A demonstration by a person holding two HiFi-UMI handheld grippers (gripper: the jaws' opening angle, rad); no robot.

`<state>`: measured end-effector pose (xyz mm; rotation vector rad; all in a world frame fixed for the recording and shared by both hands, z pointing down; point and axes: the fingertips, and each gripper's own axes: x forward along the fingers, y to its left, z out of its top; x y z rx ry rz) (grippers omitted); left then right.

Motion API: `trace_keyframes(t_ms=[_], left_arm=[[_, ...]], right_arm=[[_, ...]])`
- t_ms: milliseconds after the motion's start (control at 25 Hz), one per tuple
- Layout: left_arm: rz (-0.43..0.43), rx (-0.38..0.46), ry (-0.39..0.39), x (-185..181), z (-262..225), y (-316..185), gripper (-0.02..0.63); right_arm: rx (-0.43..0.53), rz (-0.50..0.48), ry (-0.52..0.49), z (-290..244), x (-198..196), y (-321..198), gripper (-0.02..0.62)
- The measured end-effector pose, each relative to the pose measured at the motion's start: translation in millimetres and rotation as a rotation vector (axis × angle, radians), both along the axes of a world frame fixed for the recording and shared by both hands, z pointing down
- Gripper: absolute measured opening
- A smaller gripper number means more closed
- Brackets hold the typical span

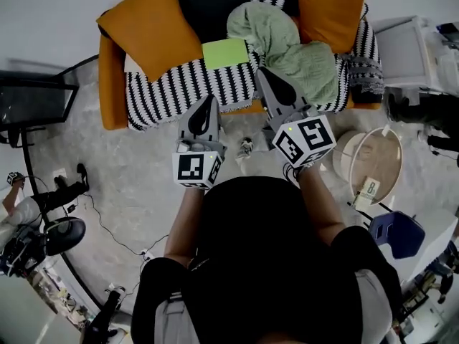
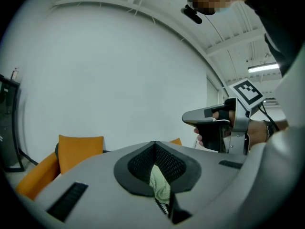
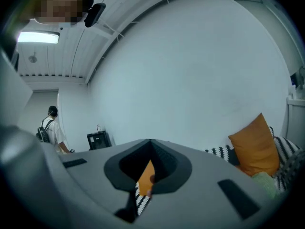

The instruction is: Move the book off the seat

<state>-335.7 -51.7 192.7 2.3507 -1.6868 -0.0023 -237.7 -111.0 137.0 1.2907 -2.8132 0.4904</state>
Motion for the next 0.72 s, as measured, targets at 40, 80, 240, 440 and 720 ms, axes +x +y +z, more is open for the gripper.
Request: trace_keyframes(t_ms=[40, 80, 240, 440, 720], left_arm=[[0.012, -0.008, 0.002, -4, 5, -11, 0.009], [0.024, -0.017, 0.004, -9, 10, -23, 0.009], [0.059, -0.043, 0.007, -39, 31, -77, 0.009], [0.086, -0.093, 0.035, -66, 69, -132, 0.009], [0.130, -0.224, 0.088, -75, 141, -175, 0.009]], right_arm=[[-0.011, 0.011, 0.009, 5, -2, -9, 0.014], [-0.023, 0.021, 0.017, 10, -6, -19, 0.014], [-0.073, 0.051, 0.049, 36, -27, -63, 0.015], [-0.125, 0.072, 0.067, 69, -53, -108, 0.015], [-0.184, 0.085, 0.097, 117, -76, -143, 0.015]])
